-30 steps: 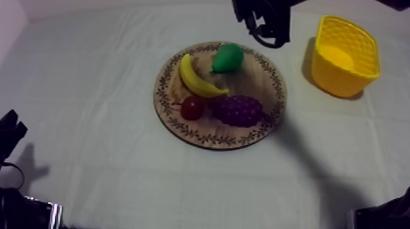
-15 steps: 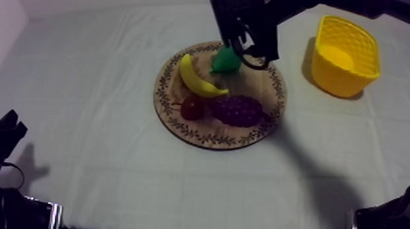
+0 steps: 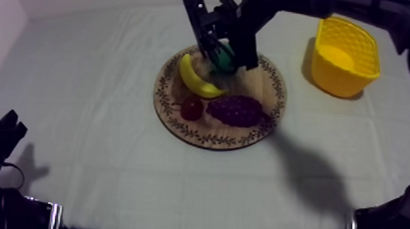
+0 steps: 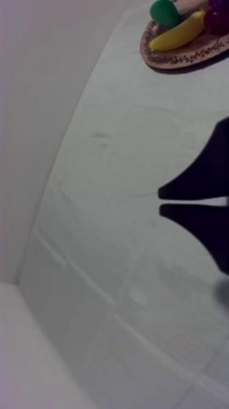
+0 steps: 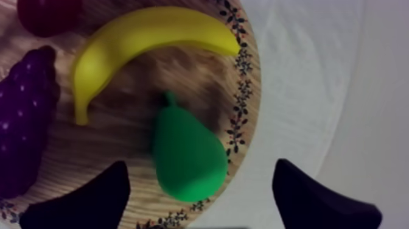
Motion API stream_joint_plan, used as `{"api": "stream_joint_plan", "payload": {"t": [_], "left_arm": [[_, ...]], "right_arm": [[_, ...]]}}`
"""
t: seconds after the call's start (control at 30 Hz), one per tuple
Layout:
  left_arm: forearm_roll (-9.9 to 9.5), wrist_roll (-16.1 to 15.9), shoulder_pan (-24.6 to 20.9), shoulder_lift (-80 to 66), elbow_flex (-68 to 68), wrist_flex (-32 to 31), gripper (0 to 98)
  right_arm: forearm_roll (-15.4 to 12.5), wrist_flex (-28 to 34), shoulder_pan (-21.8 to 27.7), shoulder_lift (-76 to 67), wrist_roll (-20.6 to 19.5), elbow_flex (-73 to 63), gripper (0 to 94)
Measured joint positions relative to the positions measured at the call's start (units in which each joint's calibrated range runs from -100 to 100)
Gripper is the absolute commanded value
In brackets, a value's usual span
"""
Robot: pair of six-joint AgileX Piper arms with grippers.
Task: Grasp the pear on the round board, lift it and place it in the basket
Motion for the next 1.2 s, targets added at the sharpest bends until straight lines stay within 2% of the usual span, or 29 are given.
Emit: {"api": "stream_joint_plan", "payload": {"t": [0.23, 0.5, 0.73, 0.97, 1.2], "left_arm": [[0.00, 0.0, 0.0, 0.0, 0.0, 0.0, 0.1], [0.00, 0.0, 0.0, 0.0, 0.0, 0.0, 0.1], [0.00, 0.0, 0.0, 0.0, 0.0, 0.0, 0.1], [0.00, 0.0, 0.0, 0.0, 0.0, 0.0, 0.1], [0.00, 0.0, 0.0, 0.0, 0.0, 0.0, 0.1]], "right_arm": [[0.8, 2.2, 0.6, 5.1, 0.0, -5.3, 83.5], [1.6, 1.8, 1.1, 7.9, -0.1, -4.3, 78.1], [1.7, -2.1, 1.4, 10.2, -0.8, -4.7, 71.6], [0.8, -7.3, 2.3, 13.3, -0.6, -6.4, 59.3], [-0.5, -8.7, 2.7, 13.7, 0.5, -6.1, 52.3]]}}
